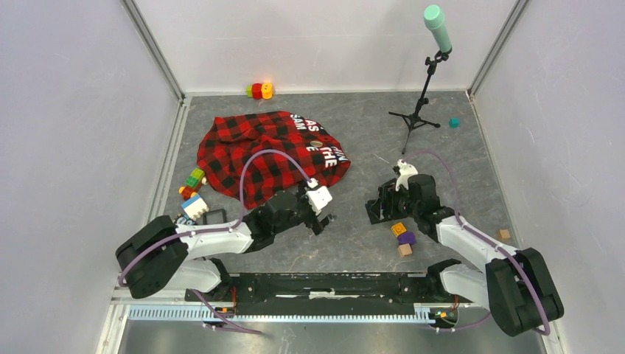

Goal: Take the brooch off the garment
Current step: Place the brooch box at the center of the board.

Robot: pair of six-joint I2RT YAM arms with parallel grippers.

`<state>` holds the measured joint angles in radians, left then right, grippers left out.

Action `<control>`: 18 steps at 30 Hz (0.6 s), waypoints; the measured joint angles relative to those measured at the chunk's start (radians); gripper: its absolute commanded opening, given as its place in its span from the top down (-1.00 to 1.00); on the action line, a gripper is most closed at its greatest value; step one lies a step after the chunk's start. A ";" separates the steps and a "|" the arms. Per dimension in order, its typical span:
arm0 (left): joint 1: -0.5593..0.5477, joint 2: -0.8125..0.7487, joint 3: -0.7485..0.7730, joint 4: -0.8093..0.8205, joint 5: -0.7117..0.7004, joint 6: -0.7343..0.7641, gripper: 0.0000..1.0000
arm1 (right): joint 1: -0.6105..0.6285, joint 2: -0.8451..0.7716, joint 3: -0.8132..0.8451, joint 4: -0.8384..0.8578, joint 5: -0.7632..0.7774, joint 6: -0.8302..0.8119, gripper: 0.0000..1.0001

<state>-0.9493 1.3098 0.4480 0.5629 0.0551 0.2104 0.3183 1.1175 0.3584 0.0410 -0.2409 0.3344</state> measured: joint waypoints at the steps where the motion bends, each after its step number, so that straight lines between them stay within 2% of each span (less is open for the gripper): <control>1: 0.000 -0.009 0.000 -0.013 -0.029 -0.010 -0.97 | 0.000 -0.009 0.004 -0.023 0.029 -0.018 -0.15; 5: 0.006 -0.026 0.006 -0.064 -0.116 -0.036 -0.99 | 0.000 -0.040 0.008 -0.085 0.127 -0.057 -0.18; 9: 0.024 -0.026 0.031 -0.127 -0.203 -0.074 -1.00 | 0.000 -0.042 0.024 -0.130 0.219 -0.070 -0.37; 15: 0.106 -0.040 0.047 -0.174 -0.261 -0.148 -1.00 | 0.000 -0.057 0.034 -0.191 0.314 -0.070 -0.39; 16: 0.124 -0.045 0.048 -0.181 -0.265 -0.161 -1.00 | 0.000 -0.058 0.034 -0.197 0.322 -0.070 -0.49; 18: 0.169 -0.056 0.051 -0.200 -0.272 -0.188 -1.00 | 0.000 -0.058 0.040 -0.212 0.339 -0.070 -0.81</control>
<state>-0.7799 1.2533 0.4988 0.3634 -0.2165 0.0219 0.3183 1.0595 0.3988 -0.1711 0.0982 0.2642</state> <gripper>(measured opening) 0.996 0.730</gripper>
